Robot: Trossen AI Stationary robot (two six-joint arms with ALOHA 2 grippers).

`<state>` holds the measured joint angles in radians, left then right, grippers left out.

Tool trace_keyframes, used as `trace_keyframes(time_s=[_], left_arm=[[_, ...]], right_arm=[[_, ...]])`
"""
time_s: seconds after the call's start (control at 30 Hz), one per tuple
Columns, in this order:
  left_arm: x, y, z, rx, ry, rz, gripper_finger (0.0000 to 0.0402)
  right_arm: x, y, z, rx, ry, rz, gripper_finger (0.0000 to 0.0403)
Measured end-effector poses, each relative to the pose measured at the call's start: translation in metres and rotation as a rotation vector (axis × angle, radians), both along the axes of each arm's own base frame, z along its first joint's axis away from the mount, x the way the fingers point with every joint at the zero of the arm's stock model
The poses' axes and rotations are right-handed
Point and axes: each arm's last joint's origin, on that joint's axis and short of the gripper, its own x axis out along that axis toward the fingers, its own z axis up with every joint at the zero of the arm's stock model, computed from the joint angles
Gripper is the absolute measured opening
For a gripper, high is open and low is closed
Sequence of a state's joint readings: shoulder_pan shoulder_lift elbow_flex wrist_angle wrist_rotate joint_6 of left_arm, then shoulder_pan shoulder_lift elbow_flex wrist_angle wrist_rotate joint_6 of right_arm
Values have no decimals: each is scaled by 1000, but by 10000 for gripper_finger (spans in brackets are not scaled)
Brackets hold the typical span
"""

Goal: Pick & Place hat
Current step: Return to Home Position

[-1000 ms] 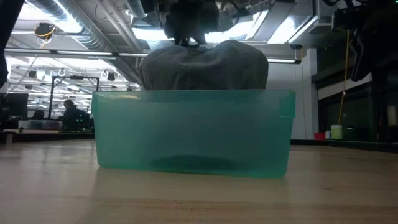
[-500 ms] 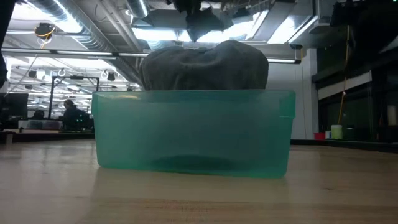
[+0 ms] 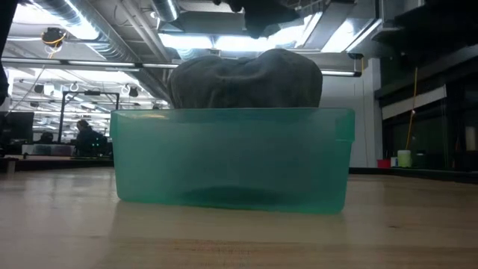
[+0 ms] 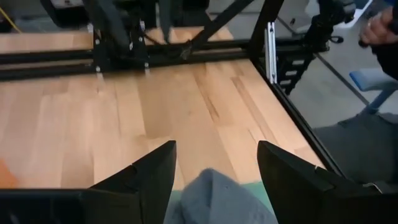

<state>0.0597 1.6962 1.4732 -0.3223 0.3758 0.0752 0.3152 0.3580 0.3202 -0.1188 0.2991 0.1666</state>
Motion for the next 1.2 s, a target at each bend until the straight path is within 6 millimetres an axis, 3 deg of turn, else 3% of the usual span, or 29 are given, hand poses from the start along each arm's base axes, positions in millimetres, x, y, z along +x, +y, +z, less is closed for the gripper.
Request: trace_keyframes(time_s=[0.2,0.5,0.87,1.0,1.2], left_arm=[[5,0,-2,-22,-95,15,220],[6,-2,-1,11,-113,77,218],[10,-13,4,24,-170,149,219],[10,-19,6,36,-189,150,220],[10,-24,5,60,-187,200,219]], right_arm=[[-10,-1,-22,-7,-205,93,184],[-24,-2,-26,-24,-342,267,184],[-23,-4,-34,-86,-315,256,184],[-18,-3,-49,-116,-357,247,184],[-19,-4,-46,-123,-386,242,184]])
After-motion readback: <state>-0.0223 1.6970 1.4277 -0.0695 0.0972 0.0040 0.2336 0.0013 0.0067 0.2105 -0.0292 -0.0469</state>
